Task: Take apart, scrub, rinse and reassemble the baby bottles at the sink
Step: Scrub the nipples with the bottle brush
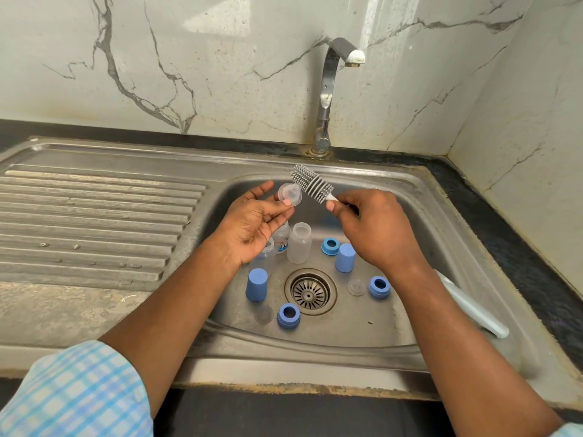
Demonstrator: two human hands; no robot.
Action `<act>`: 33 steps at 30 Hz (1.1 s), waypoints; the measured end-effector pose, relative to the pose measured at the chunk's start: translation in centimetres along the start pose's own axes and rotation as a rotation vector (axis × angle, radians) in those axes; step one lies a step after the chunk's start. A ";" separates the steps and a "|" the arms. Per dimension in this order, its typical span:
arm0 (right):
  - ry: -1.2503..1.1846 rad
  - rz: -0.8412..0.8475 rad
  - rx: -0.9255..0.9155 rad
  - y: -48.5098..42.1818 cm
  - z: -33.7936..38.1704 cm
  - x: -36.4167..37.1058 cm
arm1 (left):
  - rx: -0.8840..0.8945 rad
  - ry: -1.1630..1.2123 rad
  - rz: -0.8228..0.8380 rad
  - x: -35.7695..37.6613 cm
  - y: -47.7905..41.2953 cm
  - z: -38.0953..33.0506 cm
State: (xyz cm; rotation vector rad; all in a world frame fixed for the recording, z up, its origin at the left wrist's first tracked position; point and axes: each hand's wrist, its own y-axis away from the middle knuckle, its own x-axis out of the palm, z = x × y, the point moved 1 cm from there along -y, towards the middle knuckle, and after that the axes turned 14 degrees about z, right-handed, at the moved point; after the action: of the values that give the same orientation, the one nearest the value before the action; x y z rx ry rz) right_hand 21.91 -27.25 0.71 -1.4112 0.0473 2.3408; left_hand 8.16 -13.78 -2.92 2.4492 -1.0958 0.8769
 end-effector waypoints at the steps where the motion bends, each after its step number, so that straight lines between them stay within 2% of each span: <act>1: -0.004 0.002 -0.003 0.0 0.1 0.0 | -0.019 -0.051 0.005 0.1 0.1 0.0; 6: -0.001 0.014 -0.002 0.1 0.2 -0.1 | -0.127 -0.212 0.059 0.7 0.6 0.2; 16: 0.046 0.021 0.029 0.0 0.1 -0.1 | -0.239 -0.193 0.084 0.7 1.0 0.1; 23: 0.022 -0.121 0.058 -0.1 -0.7 -0.8 | -0.194 -0.115 -0.090 0.2 0.7 0.0; 28: 0.059 -0.030 -0.007 0.1 0.4 -0.2 | -0.134 -0.040 -0.085 0.4 0.6 0.0; 33: 0.086 0.098 -0.026 0.0 0.9 0.6 | -0.100 -0.063 -0.072 0.5 0.6 0.2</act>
State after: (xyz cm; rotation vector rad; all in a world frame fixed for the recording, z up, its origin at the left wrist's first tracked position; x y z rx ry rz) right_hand 20.92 -26.89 0.59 -1.5540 0.1129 2.3654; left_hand 8.09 -14.60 -2.72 2.4327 -1.0398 0.7102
